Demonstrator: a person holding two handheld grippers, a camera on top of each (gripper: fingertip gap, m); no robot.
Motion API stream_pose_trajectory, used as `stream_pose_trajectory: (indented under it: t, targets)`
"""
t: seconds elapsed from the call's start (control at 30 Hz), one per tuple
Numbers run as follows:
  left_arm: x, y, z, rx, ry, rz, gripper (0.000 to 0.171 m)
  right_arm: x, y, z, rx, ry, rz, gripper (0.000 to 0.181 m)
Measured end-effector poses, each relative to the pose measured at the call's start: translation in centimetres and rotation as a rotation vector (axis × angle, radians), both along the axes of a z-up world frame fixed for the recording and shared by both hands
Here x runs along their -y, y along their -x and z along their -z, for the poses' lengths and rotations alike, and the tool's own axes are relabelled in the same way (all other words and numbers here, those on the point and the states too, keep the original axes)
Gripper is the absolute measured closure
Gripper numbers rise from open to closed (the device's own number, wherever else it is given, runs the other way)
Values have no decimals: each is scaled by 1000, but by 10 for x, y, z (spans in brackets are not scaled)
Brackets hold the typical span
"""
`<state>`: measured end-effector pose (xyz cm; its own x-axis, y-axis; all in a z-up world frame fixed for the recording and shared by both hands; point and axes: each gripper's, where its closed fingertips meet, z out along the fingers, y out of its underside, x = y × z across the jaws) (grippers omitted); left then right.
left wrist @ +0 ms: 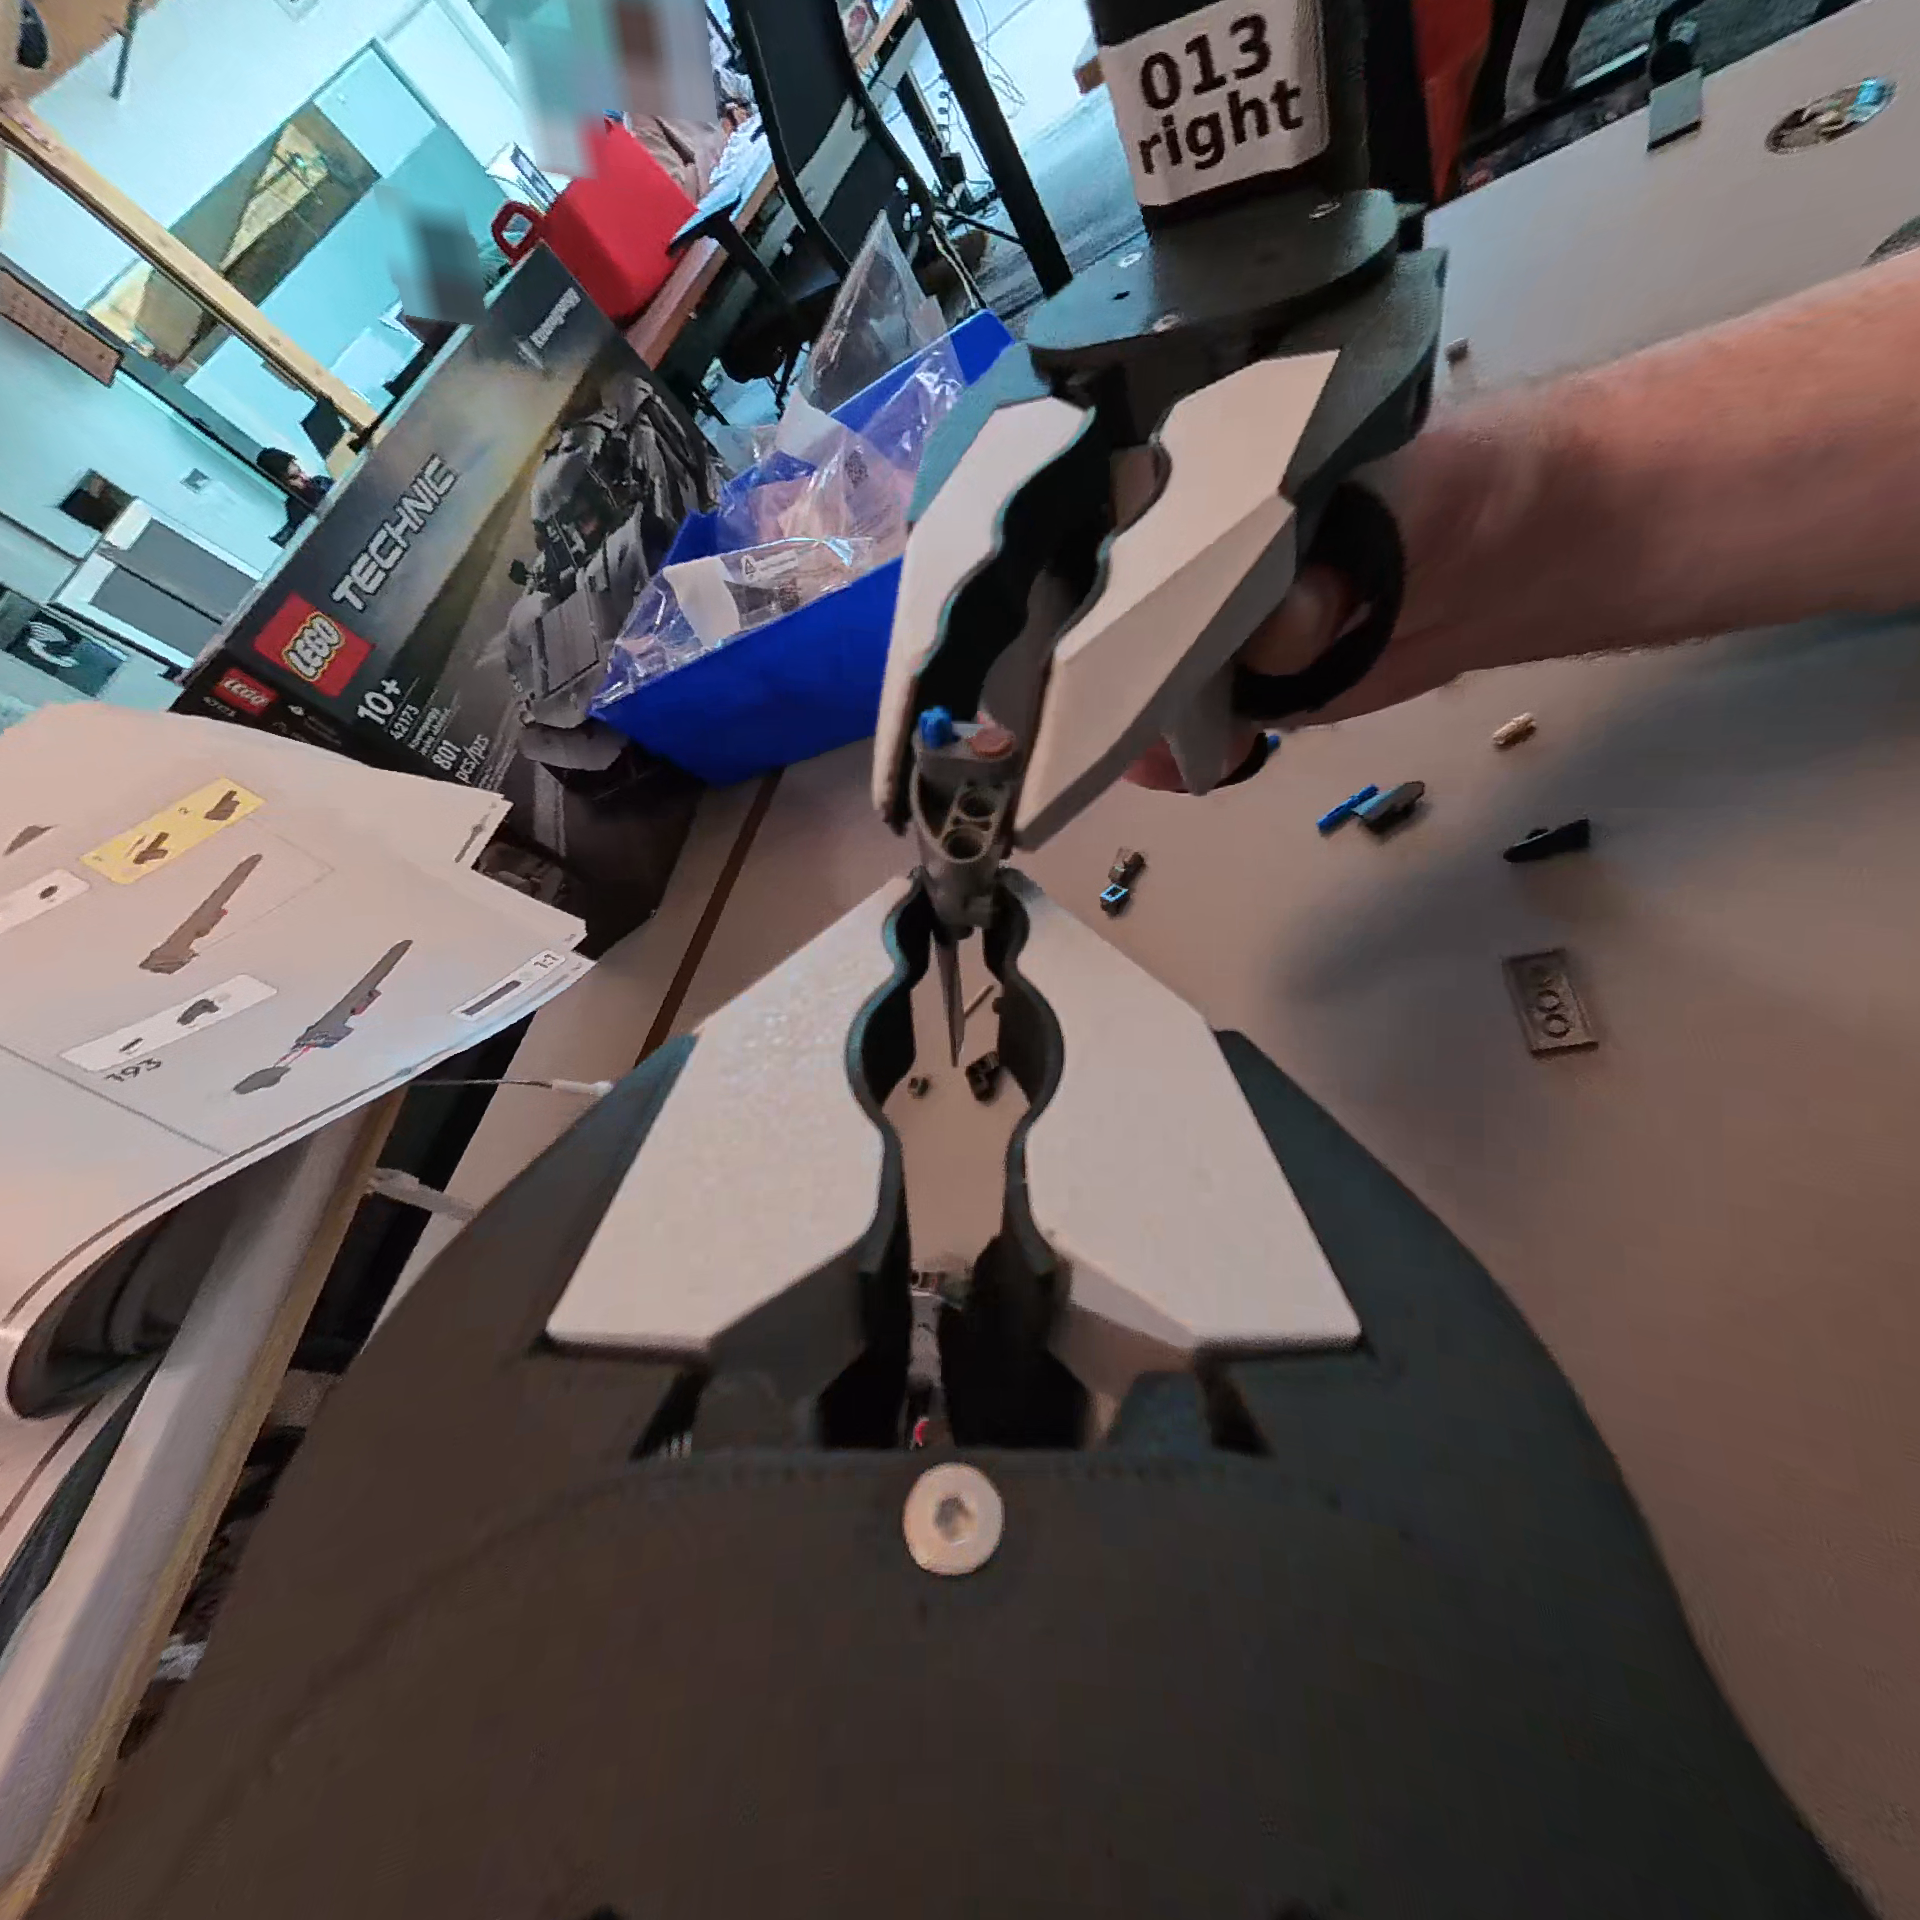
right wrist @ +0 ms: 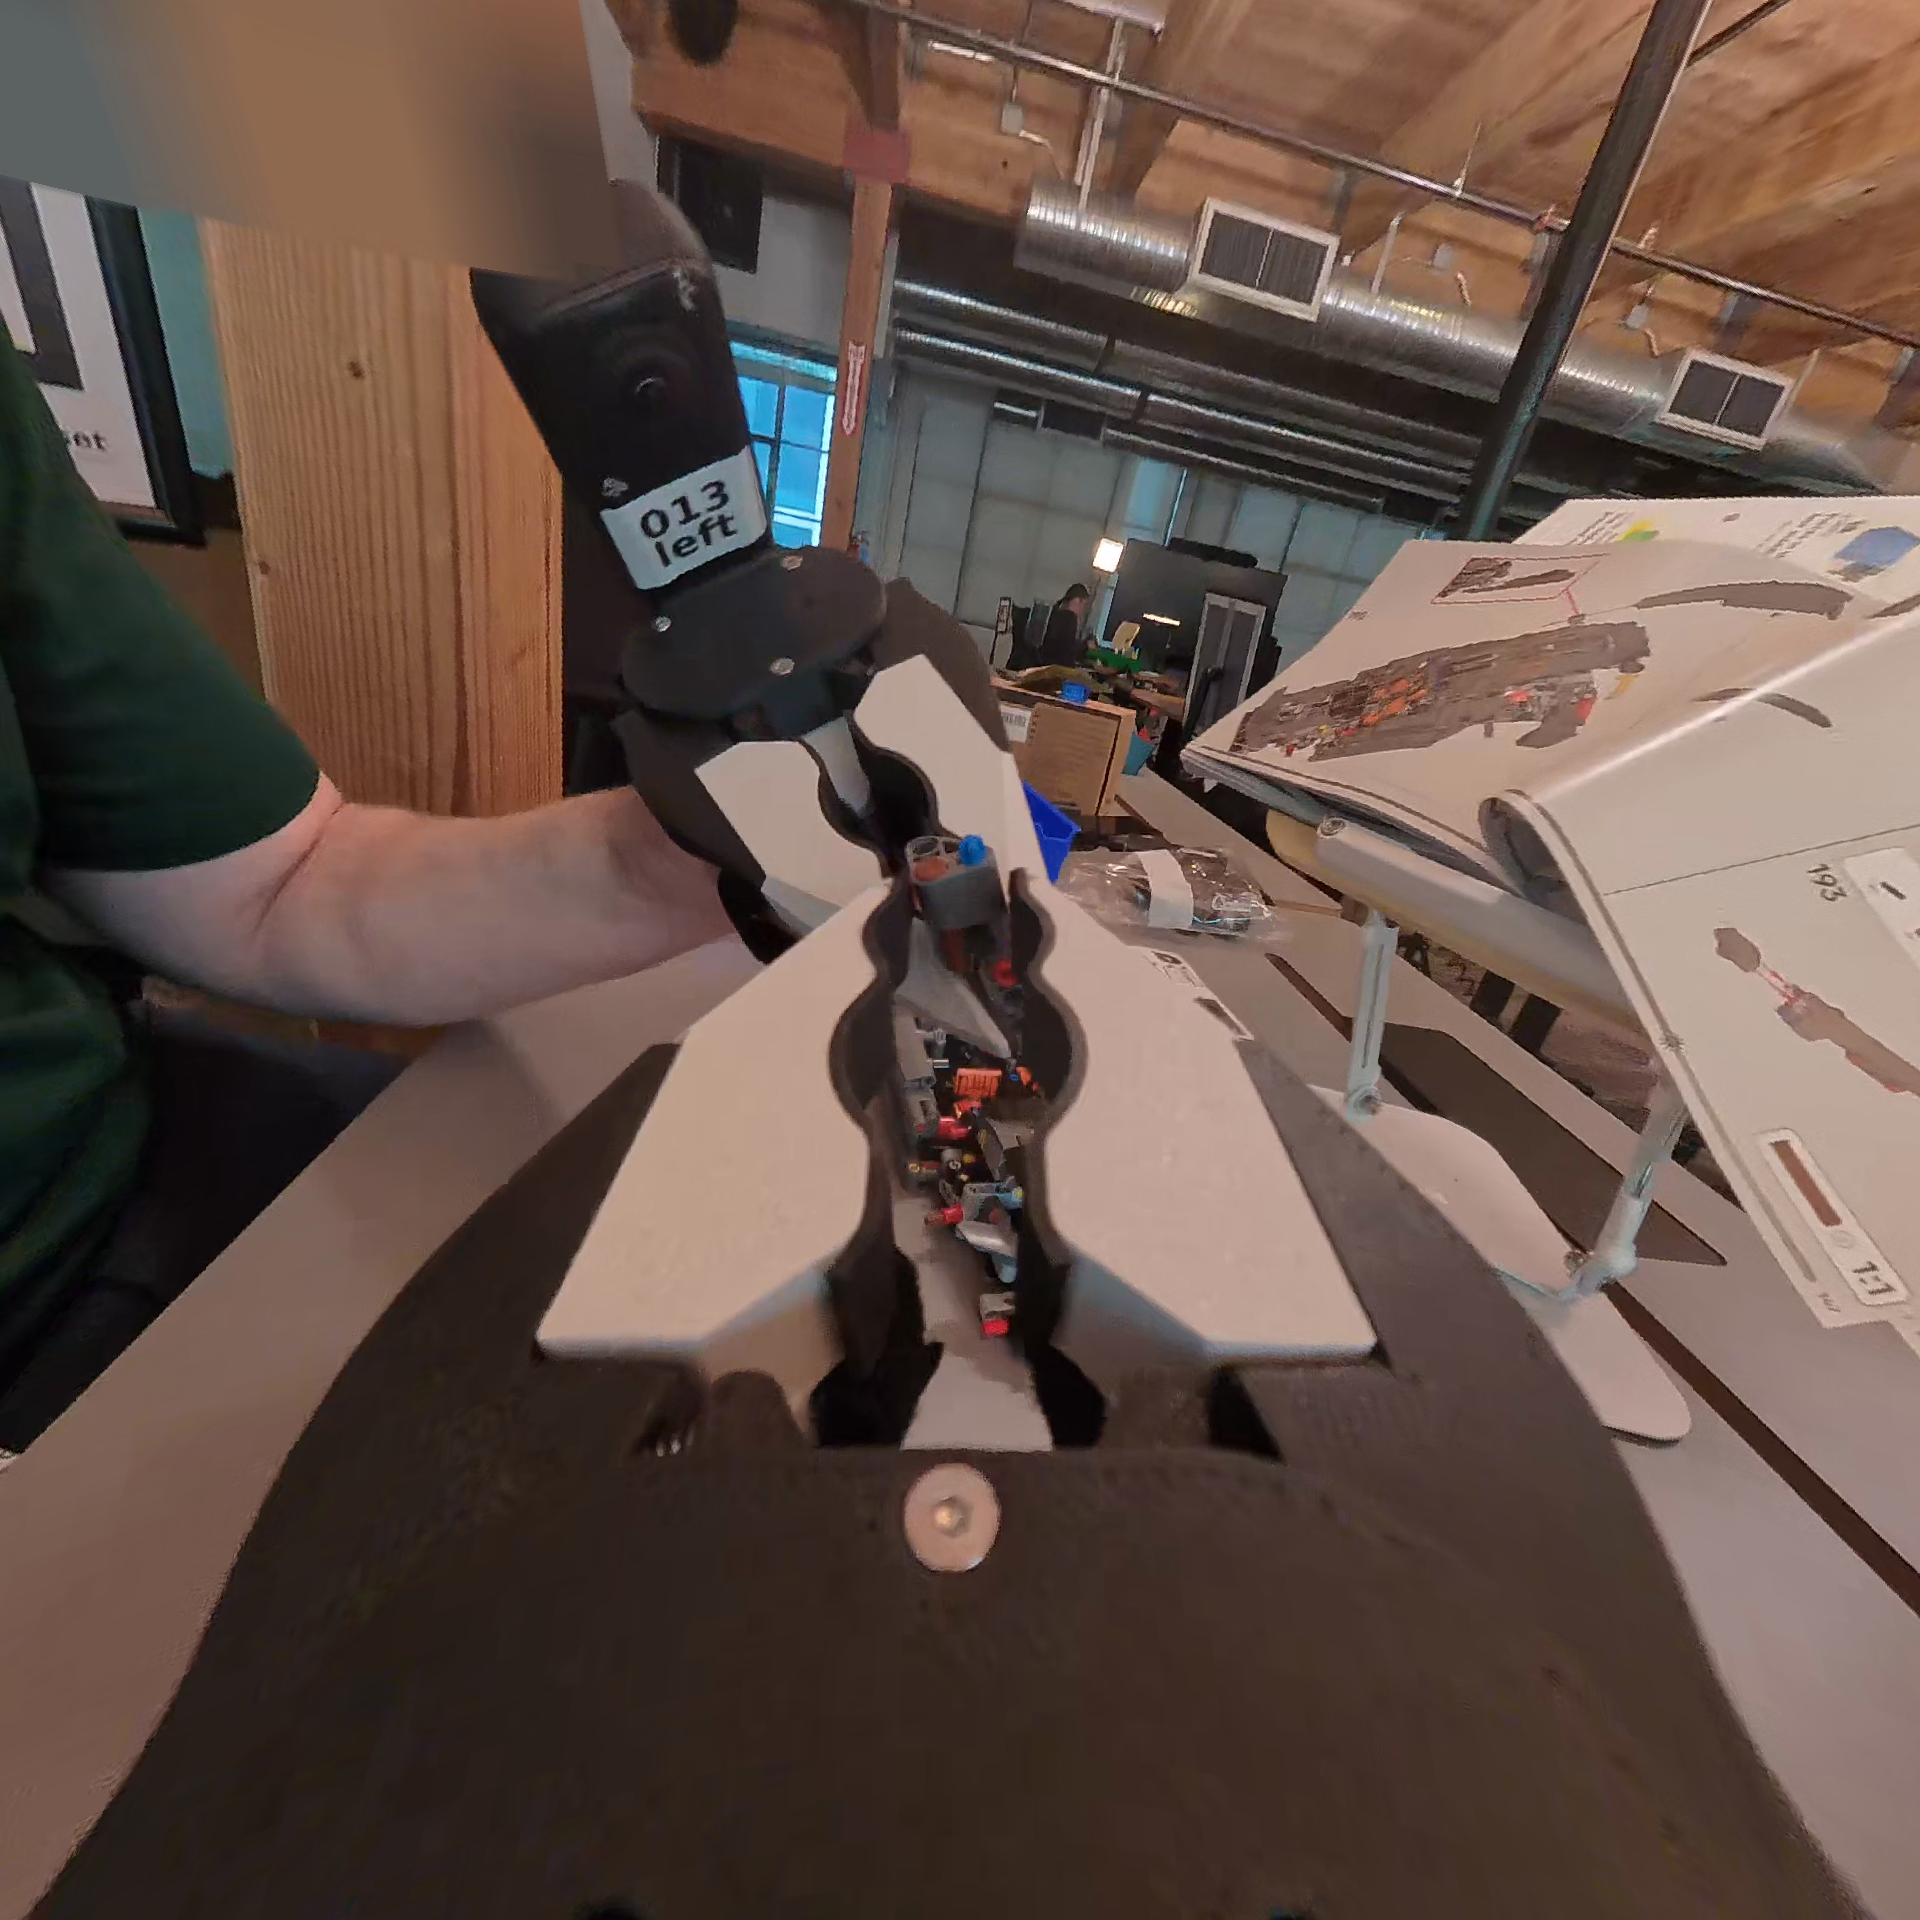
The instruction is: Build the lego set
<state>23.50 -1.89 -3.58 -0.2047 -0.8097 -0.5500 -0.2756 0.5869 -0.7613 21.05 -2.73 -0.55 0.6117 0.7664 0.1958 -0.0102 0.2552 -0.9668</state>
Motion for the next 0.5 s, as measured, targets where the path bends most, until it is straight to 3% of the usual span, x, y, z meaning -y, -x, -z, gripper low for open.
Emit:
stream_pose_trajectory:
  t: [0.2,0.5]
  targets:
    - [6,-9,-3,29,67,69,162,1,-7,-3,-24,16,0,167]
    - [11,-23,-2,90,307,230,165,-1,-18,-6,-64,13,13,167]
